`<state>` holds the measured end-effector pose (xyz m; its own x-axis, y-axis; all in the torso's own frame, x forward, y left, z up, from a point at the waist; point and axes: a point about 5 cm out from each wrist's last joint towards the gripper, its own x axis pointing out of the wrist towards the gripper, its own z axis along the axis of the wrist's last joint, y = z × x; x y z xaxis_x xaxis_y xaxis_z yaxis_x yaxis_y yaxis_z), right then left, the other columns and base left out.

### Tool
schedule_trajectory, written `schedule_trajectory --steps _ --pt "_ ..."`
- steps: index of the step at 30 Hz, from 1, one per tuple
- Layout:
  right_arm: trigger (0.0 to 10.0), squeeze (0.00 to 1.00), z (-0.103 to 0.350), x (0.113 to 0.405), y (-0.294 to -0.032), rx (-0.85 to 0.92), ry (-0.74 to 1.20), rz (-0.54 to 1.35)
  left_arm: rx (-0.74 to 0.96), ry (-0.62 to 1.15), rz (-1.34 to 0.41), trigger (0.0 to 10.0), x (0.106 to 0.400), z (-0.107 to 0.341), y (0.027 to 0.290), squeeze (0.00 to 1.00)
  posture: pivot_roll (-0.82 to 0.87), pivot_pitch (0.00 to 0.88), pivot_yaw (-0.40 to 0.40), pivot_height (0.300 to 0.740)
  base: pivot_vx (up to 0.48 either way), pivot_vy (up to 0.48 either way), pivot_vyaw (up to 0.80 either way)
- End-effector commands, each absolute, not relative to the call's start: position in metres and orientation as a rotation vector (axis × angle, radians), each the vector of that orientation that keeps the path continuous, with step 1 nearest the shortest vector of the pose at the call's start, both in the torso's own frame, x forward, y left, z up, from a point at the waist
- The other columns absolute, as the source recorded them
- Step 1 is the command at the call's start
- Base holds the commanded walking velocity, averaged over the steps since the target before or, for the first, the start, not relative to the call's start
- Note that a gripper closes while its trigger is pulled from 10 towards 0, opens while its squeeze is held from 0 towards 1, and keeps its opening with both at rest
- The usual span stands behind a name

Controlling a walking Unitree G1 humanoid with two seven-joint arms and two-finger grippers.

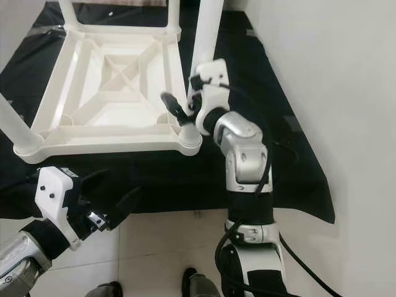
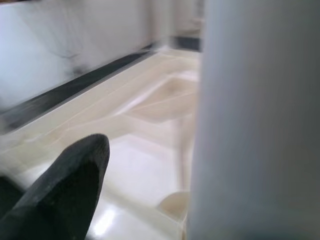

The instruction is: Building children table

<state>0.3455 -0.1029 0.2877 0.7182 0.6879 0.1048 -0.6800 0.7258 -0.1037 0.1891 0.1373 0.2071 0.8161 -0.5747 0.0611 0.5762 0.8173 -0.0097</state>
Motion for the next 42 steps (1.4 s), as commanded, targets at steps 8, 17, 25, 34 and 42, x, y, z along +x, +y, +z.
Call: schedule_trajectory --steps 8,17,25,34,42 --pt "10.0 0.00 0.292 0.343 -0.100 -0.125 -0.166 1.176 -0.045 -0.041 -0.626 10.0 0.185 0.205 0.134 0.00 0.16 0.269 -0.128 0.740 0.000 0.000 0.00" --pt "3.9 0.00 0.306 0.350 -0.109 -0.146 -0.199 1.360 -0.041 -0.038 -0.620 10.0 0.183 0.205 0.135 0.00 0.18 0.275 -0.129 0.740 0.000 0.000 0.00" --pt "0.0 0.00 0.309 0.354 -0.119 -0.156 -0.208 1.410 -0.041 -0.039 -0.619 10.0 0.184 0.205 0.135 0.00 0.18 0.263 -0.129 0.740 0.000 0.000 0.00" --pt "0.0 0.00 0.279 0.353 -0.135 -0.169 -0.107 1.199 -0.043 -0.040 -0.620 10.0 0.184 0.204 0.136 0.00 0.16 0.250 -0.136 0.740 0.000 0.000 0.00" --pt "0.0 0.00 0.193 0.314 -0.084 -0.148 0.164 0.503 -0.042 -0.032 -0.628 10.0 0.185 0.202 0.136 0.00 0.15 0.251 -0.124 0.740 0.000 0.000 0.00"
